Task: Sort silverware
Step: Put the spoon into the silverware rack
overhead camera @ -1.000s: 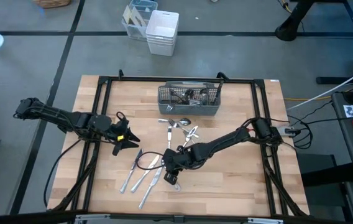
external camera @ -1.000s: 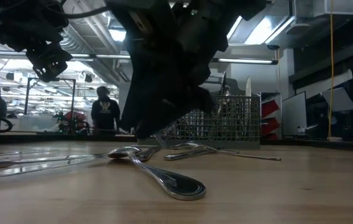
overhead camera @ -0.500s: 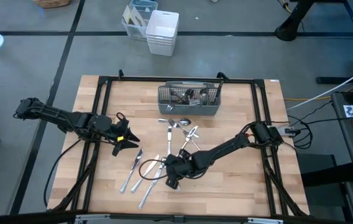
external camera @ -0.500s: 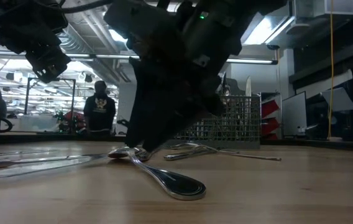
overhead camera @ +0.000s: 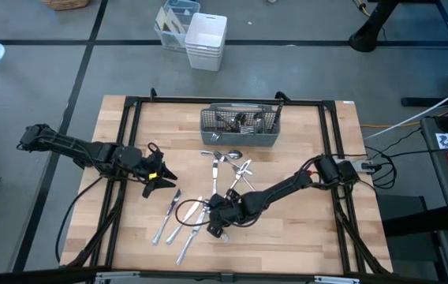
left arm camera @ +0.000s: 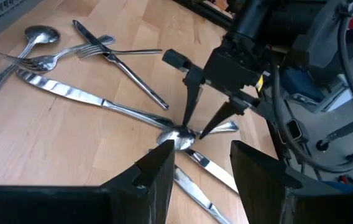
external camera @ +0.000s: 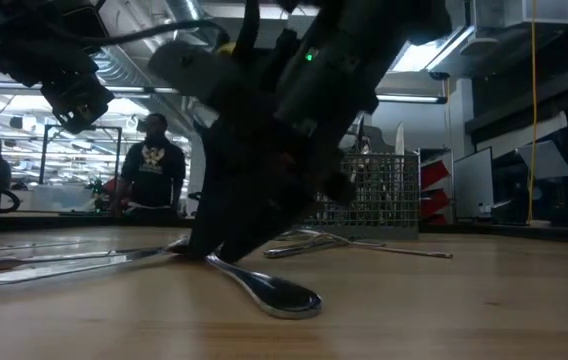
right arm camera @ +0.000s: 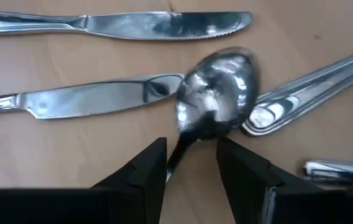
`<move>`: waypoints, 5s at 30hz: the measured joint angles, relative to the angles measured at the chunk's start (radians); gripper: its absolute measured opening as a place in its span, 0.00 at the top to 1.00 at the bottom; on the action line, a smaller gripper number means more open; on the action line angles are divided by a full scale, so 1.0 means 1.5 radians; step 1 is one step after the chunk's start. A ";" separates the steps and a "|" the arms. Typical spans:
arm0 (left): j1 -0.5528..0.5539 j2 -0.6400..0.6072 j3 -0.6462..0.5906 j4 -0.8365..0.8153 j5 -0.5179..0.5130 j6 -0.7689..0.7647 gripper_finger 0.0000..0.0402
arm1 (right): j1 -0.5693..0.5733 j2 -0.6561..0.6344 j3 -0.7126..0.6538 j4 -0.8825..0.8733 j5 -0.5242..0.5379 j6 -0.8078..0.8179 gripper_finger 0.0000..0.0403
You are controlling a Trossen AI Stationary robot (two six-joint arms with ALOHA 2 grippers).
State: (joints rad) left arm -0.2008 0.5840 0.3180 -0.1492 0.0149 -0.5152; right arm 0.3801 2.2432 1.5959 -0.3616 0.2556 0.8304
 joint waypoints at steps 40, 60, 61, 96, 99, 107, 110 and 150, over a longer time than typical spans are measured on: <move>0.000 -0.143 0.000 -0.013 -0.030 0.160 0.63 | -0.023 -0.123 -0.002 -0.115 -0.026 -0.109 0.99; 0.000 -0.158 -0.132 0.206 -0.070 0.126 0.63 | -0.131 -0.376 0.000 -0.256 0.430 -0.455 1.00; 0.000 -0.159 -0.132 0.208 -0.071 0.128 0.63 | -0.140 -0.380 0.000 -0.266 0.443 -0.455 1.00; 0.000 -0.159 -0.132 0.212 -0.160 0.174 0.63 | -0.232 -0.799 -0.589 0.203 0.636 -0.490 1.00; 0.000 -0.158 -0.132 0.213 -0.164 0.174 0.63 | -0.255 -0.782 -0.677 0.510 0.558 -0.631 1.00; 0.000 -0.159 -0.131 0.213 -0.165 0.174 0.63 | -0.374 -0.698 -0.786 0.919 0.221 -0.777 1.00; 0.000 -0.159 -0.131 0.213 -0.165 0.174 0.63 | -0.416 -0.662 -0.782 0.946 0.129 -0.778 1.00; 0.000 -0.158 -0.131 0.211 -0.165 0.171 0.63 | -0.467 -0.520 -0.771 0.818 0.026 -0.731 0.94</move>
State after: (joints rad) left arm -0.2015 0.3466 0.1207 0.1677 -0.2328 -0.2591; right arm -0.3210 1.4631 0.4397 0.8658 0.2944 -0.2658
